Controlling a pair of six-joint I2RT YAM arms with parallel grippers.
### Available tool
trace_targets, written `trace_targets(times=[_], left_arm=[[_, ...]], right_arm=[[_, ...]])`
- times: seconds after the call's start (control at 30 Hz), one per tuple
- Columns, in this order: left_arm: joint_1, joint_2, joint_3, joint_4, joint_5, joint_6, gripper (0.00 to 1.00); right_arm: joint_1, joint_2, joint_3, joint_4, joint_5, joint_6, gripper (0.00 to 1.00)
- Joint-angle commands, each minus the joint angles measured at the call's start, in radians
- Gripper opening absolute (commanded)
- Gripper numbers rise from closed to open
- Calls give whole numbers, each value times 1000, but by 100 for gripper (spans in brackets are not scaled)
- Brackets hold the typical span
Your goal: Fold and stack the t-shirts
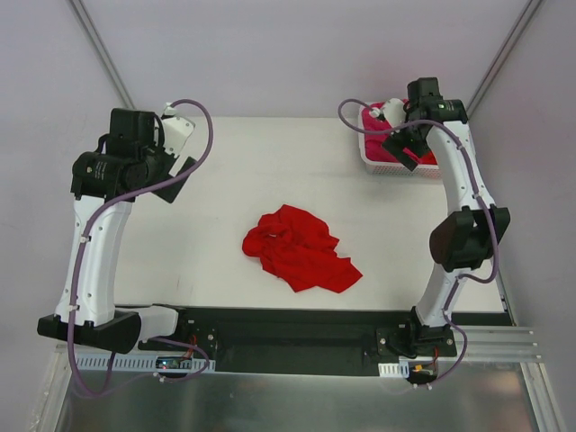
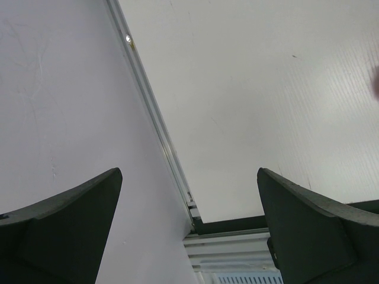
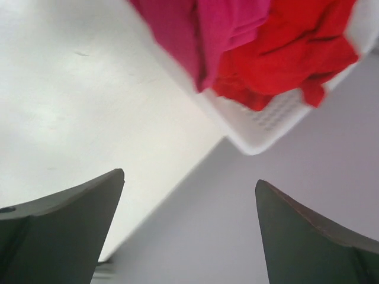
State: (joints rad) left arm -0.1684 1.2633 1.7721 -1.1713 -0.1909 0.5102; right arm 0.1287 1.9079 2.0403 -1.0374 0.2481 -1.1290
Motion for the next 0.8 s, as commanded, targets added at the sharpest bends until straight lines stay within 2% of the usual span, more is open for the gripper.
trace_targets(times=[0.0,0.1,0.2,0.3,0.53,0.77], left_arm=[[7,-18,-13,-18,14,-1,99],[7,-25,-33,-18,11,1,99],[7,-25,-36,-18,8,4,99],[7,-19,-30,-18,8,2,99],[7,-2,-11,-21,-2,1,99],[7,15,13,-34,-28,5,99]], right_arm=[[-46,-36,-78,-236,-128,401,96],[-86,-59,-210,-199,-173,448,96],[-127,-35,-226,-204,-216,483,96],[-167,14,-130,-226,-297,494,96],[-187,201,119,-225,-291,480,96],[-192,332,152,-214,-254,445,96]])
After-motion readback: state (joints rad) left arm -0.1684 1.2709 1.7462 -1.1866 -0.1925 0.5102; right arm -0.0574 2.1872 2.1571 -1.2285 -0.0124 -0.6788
